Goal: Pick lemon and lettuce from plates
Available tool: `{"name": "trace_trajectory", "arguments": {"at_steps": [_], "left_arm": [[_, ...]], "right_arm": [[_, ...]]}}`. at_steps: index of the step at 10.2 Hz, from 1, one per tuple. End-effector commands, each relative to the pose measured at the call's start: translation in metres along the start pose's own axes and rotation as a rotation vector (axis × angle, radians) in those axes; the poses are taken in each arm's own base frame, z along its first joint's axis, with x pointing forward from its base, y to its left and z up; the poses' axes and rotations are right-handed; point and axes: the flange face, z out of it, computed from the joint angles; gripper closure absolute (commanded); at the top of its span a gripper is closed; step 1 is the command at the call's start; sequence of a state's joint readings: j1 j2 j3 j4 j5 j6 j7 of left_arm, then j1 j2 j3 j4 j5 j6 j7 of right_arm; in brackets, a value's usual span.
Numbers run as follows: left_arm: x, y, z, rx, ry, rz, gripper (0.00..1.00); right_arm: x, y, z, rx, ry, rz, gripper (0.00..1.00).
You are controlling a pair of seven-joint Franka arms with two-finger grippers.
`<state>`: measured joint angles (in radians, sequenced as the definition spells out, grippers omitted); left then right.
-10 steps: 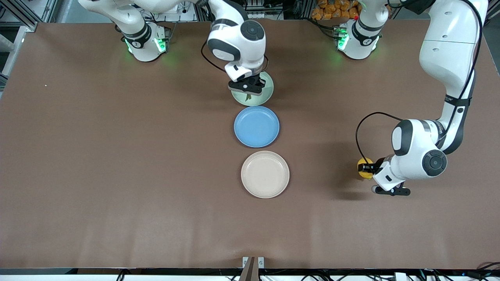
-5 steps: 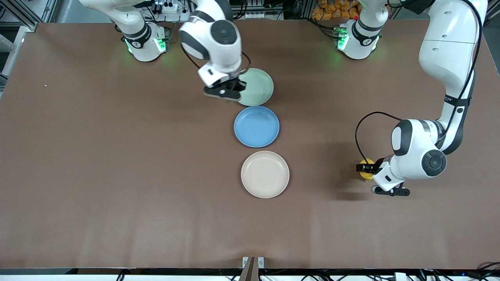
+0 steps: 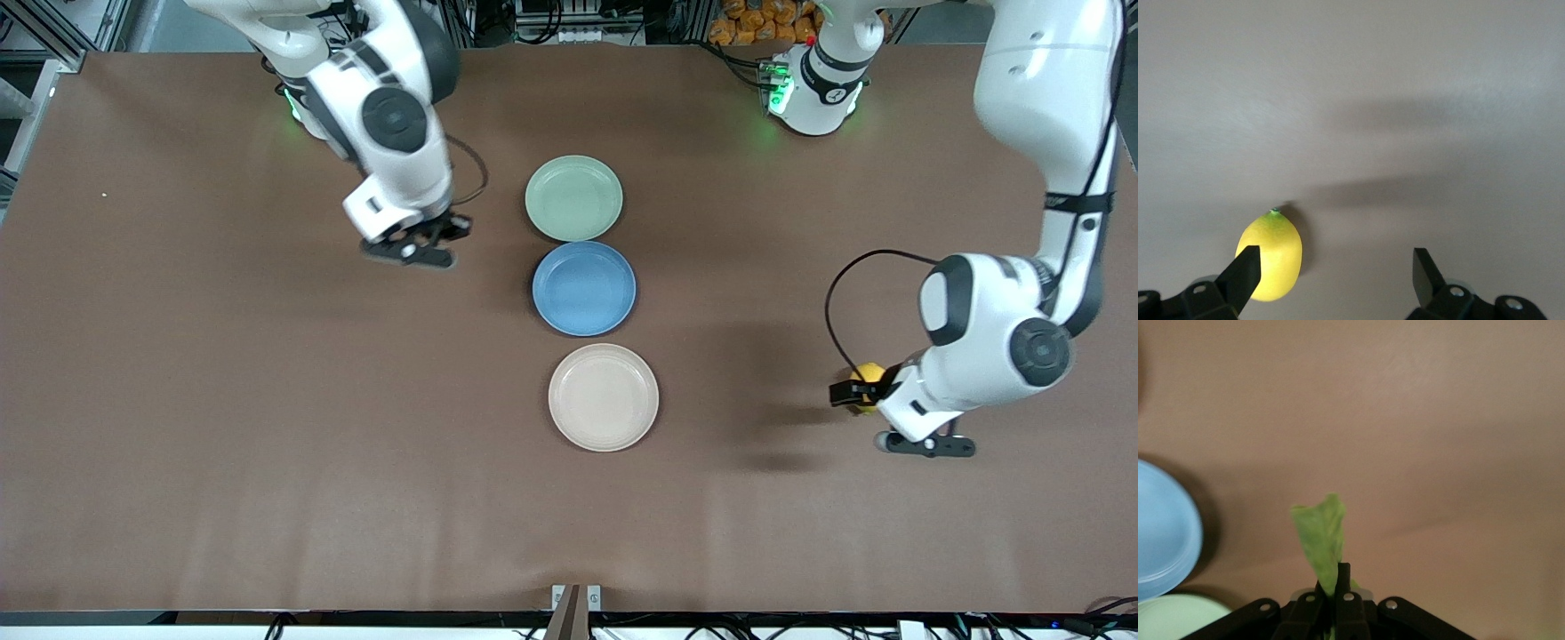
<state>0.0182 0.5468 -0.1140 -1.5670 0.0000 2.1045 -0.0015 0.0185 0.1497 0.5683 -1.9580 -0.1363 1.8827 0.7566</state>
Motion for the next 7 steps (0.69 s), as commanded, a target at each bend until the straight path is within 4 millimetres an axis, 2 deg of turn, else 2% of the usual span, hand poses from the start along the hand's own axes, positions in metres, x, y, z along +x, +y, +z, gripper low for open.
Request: {"name": "trace_trajectory", "arguments": {"at_steps": [1, 3, 5, 7], "left_arm": [[0.009, -0.010, -0.057, 0.050, 0.005, 0.014, 0.00], [0.011, -0.018, -0.078, 0.047, 0.006, -0.002, 0.00], [0.005, -0.017, -0.114, 0.047, 0.045, -0.006, 0.00], [-0.008, -0.013, -0.157, 0.052, 0.076, -0.006, 0.00]], "right_arm": [[0.023, 0.064, -0.011, -0.002, -0.019, -0.063, 1.00], [0.050, 0.125, -0.016, 0.081, -0.060, -0.077, 1.00], [0.068, 0.188, -0.015, 0.093, -0.084, -0.118, 1.00], [0.079, 0.235, -0.012, 0.108, -0.102, -0.161, 1.00]]}}
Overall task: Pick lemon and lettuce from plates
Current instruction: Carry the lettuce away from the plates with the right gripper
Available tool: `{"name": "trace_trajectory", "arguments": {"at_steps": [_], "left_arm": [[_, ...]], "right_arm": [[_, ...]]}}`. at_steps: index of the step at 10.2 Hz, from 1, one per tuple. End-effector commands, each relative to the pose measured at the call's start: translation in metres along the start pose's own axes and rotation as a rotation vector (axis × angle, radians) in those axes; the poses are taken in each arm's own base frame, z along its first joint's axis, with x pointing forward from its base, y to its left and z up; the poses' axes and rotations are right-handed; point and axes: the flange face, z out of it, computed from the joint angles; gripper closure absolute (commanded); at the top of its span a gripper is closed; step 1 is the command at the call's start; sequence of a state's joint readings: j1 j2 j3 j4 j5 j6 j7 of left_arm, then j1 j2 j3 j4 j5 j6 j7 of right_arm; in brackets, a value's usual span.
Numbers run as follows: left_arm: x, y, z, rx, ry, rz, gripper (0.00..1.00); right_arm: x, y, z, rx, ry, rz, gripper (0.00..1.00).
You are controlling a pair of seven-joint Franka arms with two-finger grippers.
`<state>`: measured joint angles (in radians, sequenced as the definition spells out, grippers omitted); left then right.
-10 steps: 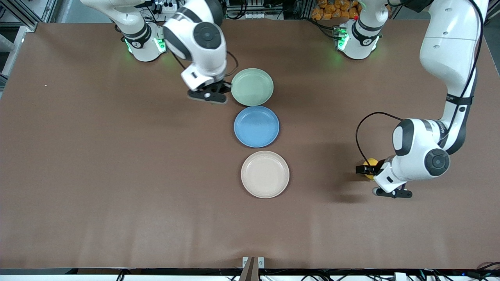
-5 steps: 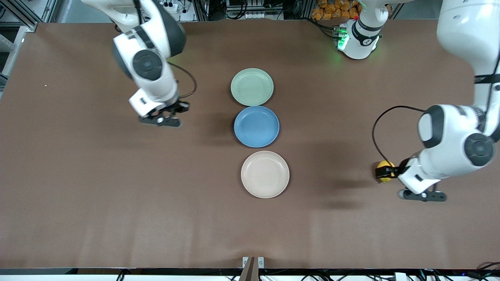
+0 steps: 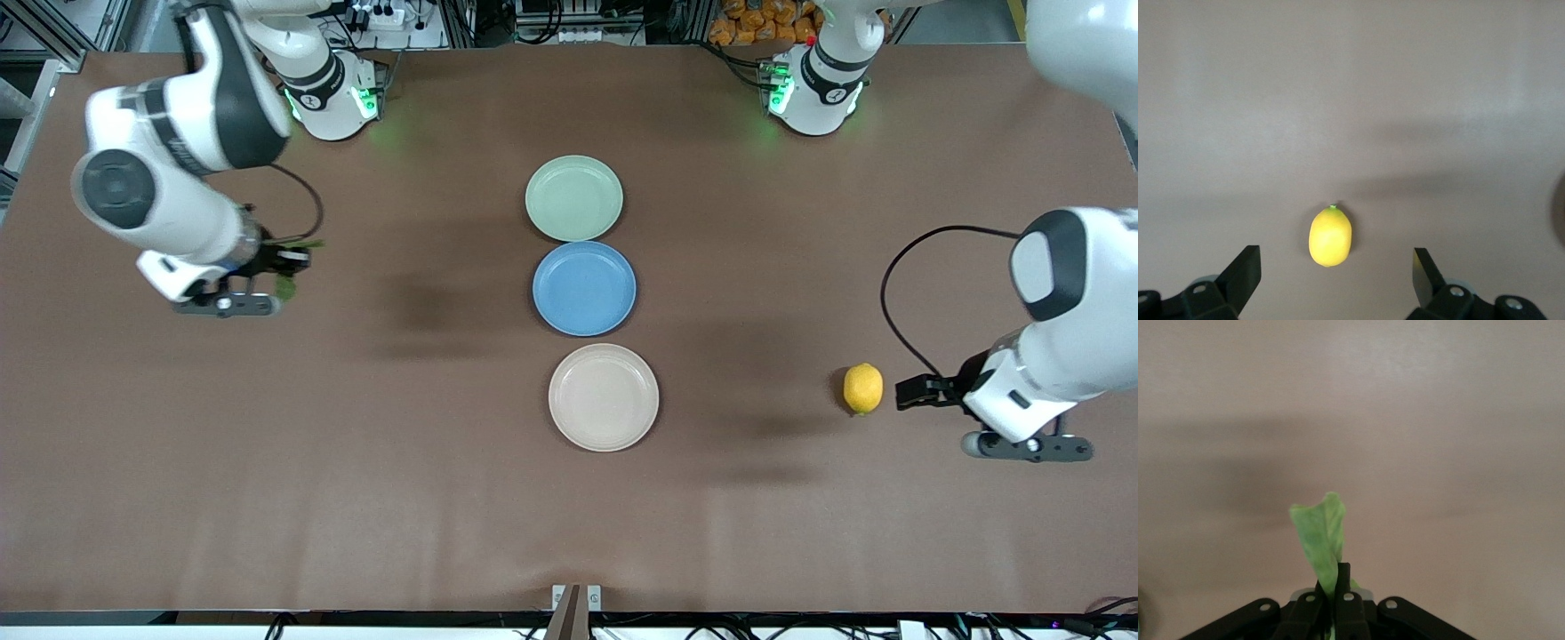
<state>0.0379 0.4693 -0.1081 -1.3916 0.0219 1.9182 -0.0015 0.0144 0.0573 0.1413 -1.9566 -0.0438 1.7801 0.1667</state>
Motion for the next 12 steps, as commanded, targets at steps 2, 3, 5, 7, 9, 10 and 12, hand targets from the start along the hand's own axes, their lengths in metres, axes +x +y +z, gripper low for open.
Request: {"name": "trace_trajectory", "arguments": {"at_steps": [2, 3, 5, 7, 9, 10, 12], "left_arm": [[-0.022, -0.001, -0.059, 0.029, 0.007, 0.002, 0.00], [-0.025, -0.014, -0.072, 0.043, 0.023, -0.019, 0.00], [-0.028, -0.024, -0.081, 0.056, 0.034, -0.024, 0.00], [-0.039, -0.025, -0.107, 0.067, 0.067, 0.005, 0.00], [-0.049, -0.024, -0.129, 0.071, 0.092, 0.066, 0.00], [-0.051, -0.022, -0.132, 0.061, 0.096, 0.052, 0.00], [-0.057, -0.020, -0.142, 0.060, 0.098, 0.038, 0.00]], "right_arm": [[-0.001, 0.054, 0.002, 0.030, -0.017, -0.048, 1.00], [0.001, 0.070, 0.006, 0.026, -0.019, -0.048, 1.00], [0.003, 0.086, 0.018, 0.033, 0.000, -0.040, 1.00], [0.007, 0.096, 0.043, 0.037, 0.048, -0.022, 1.00], [0.007, 0.102, 0.092, 0.041, 0.107, -0.005, 1.00], [0.010, 0.107, 0.117, 0.043, 0.134, 0.006, 1.00], [0.022, 0.111, 0.145, 0.045, 0.146, 0.016, 1.00]]}}
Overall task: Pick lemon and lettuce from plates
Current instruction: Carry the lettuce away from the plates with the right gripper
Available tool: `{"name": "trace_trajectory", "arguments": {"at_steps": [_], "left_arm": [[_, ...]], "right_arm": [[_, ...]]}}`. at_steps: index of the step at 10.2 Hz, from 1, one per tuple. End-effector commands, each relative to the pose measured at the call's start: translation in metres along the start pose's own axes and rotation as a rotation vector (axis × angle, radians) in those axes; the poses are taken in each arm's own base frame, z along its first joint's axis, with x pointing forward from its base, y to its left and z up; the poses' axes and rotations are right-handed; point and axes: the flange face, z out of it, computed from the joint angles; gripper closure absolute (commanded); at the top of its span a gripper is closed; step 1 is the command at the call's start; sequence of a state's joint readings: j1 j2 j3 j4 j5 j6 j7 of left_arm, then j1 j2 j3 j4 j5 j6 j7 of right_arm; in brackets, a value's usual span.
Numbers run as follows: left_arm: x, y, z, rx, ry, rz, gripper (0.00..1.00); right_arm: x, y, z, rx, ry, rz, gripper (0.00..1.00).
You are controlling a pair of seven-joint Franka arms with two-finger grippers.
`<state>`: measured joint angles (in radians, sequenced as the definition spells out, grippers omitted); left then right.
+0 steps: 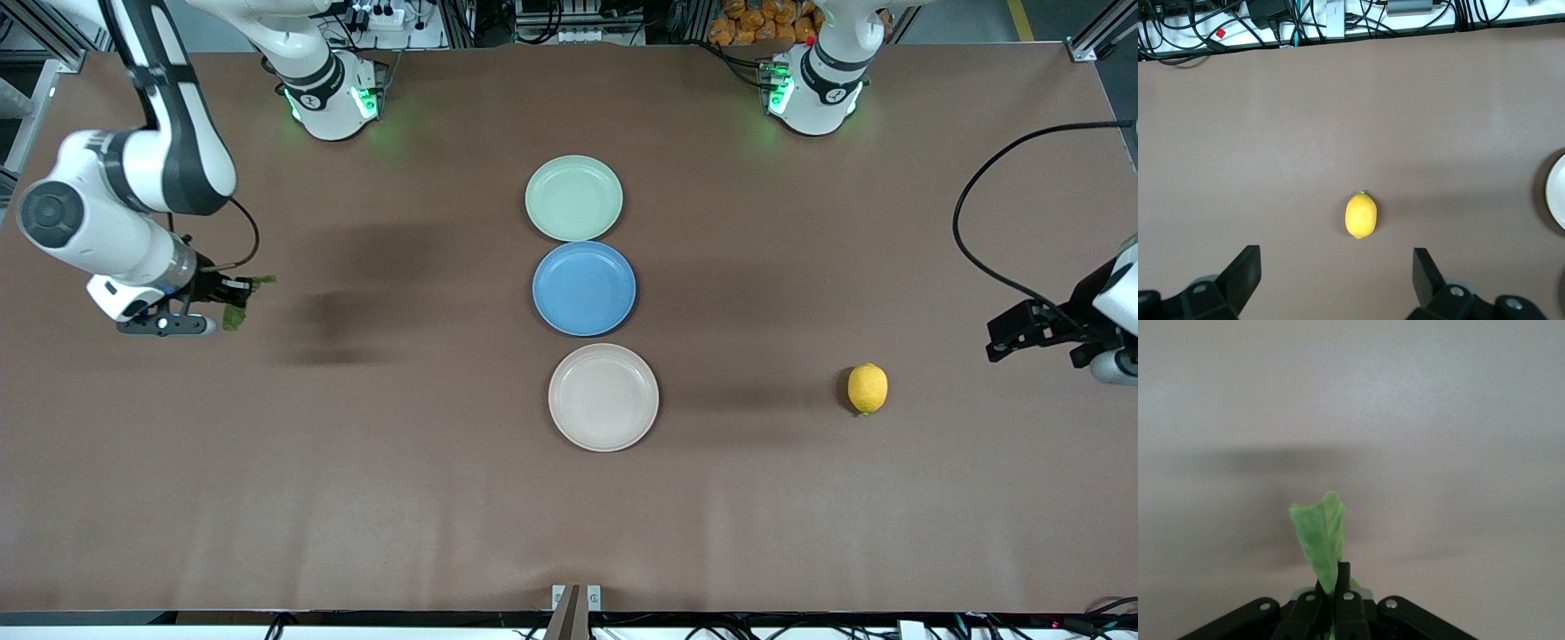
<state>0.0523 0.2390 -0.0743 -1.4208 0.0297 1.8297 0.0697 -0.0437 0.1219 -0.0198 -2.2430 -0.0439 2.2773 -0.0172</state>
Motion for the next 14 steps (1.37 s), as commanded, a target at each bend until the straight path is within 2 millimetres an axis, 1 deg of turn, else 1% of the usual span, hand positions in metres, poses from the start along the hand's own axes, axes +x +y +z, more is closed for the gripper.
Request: {"name": "trace_trajectory", "arguments": {"at_steps": [1, 2, 3, 5, 6, 7, 10, 12, 13, 14], "left_arm": [[-0.013, 0.001, -0.014, 0.012, -0.011, -0.015, 0.00], [-0.014, 0.002, -0.018, 0.012, -0.011, -0.015, 0.00], [-0.016, 0.007, -0.021, 0.010, -0.019, -0.016, 0.00], [-0.018, 0.008, -0.024, 0.005, -0.024, 0.000, 0.00], [-0.020, 0.013, -0.026, 0.003, -0.032, -0.002, 0.00], [-0.023, 0.019, -0.036, 0.004, -0.020, 0.004, 0.00], [-0.023, 0.019, -0.034, 0.005, -0.023, -0.029, 0.00], [-0.030, 0.028, -0.033, 0.003, -0.079, -0.039, 0.00], [-0.033, 0.027, -0.040, 0.004, -0.076, -0.039, 0.00], [-0.035, 0.027, -0.043, 0.004, -0.084, -0.039, 0.00]], "right_arm": [[0.005, 0.012, 0.028, 0.006, -0.003, 0.008, 1.00], [0.006, 0.019, 0.050, 0.010, -0.037, 0.022, 1.00], [0.006, 0.024, 0.067, 0.014, -0.050, 0.032, 1.00], [0.005, 0.027, 0.103, 0.018, -0.093, 0.038, 1.00], [0.006, 0.026, 0.117, 0.020, -0.096, 0.040, 1.00], [0.005, 0.026, 0.126, 0.022, -0.099, 0.042, 1.00], [0.005, 0.023, 0.131, 0.027, -0.105, 0.048, 1.00], [0.007, 0.020, 0.129, 0.026, -0.102, 0.048, 1.00], [0.009, 0.021, 0.126, 0.026, -0.103, 0.043, 0.94], [0.011, 0.020, 0.123, 0.026, -0.105, 0.042, 0.01]]}}
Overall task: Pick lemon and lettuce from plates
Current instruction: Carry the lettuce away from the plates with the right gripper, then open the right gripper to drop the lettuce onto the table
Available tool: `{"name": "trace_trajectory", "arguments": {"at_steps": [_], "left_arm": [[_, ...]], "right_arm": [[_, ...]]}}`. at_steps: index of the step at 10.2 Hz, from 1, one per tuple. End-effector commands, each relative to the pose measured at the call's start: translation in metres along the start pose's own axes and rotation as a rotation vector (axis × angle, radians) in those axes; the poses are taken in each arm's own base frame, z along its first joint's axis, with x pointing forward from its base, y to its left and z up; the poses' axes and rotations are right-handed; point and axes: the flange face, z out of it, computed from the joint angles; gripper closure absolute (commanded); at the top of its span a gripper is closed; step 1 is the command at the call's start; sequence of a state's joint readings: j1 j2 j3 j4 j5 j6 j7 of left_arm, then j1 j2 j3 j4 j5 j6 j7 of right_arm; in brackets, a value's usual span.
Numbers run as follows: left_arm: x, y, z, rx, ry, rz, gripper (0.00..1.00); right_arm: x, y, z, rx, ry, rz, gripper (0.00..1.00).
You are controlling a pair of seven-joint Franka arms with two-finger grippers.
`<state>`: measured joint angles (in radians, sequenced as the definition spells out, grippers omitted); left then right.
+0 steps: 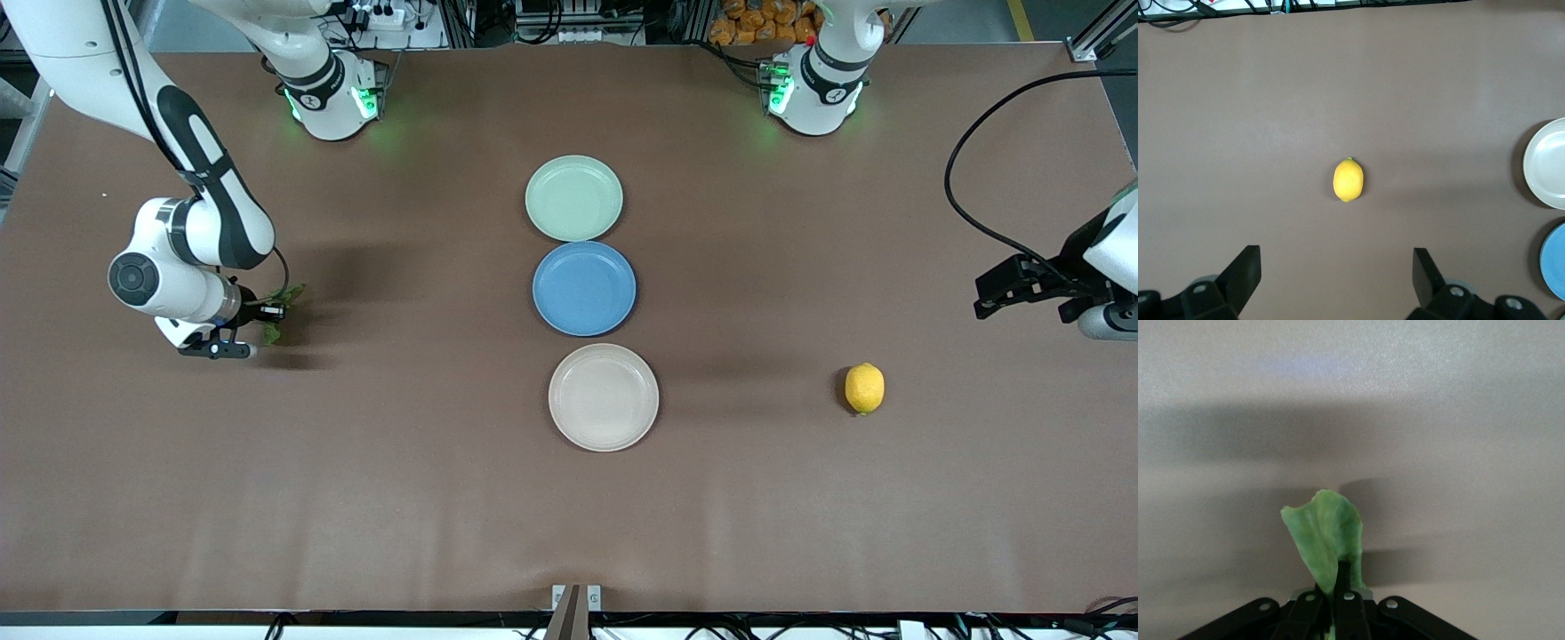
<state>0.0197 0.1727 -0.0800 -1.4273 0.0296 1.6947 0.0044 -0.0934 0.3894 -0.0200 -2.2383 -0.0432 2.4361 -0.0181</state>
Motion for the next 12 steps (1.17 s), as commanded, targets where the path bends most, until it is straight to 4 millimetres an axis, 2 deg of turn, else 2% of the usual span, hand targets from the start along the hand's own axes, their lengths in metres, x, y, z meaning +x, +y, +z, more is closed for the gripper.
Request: {"name": "trace_trajectory", "arguments": {"at_steps": [1, 5, 8, 9, 12], "left_arm": [[-0.013, 0.000, -0.012, 0.008, -0.010, -0.010, 0.00], [-0.013, 0.004, -0.013, -0.018, -0.012, -0.011, 0.00], [-0.016, 0.002, -0.015, -0.016, -0.029, -0.019, 0.00], [-0.016, 0.002, -0.015, -0.014, -0.029, -0.019, 0.00], [-0.015, 0.009, -0.013, -0.011, -0.031, -0.009, 0.00]], "right_arm": [[0.005, -0.003, -0.013, 0.013, -0.006, 0.006, 0.00], [0.022, -0.008, -0.074, 0.009, -0.093, -0.004, 0.00], [0.030, -0.007, -0.099, 0.008, -0.085, -0.003, 0.00], [0.032, -0.006, -0.121, 0.008, -0.084, -0.005, 0.00], [0.039, -0.017, -0.206, -0.004, -0.107, -0.022, 0.00]]}}
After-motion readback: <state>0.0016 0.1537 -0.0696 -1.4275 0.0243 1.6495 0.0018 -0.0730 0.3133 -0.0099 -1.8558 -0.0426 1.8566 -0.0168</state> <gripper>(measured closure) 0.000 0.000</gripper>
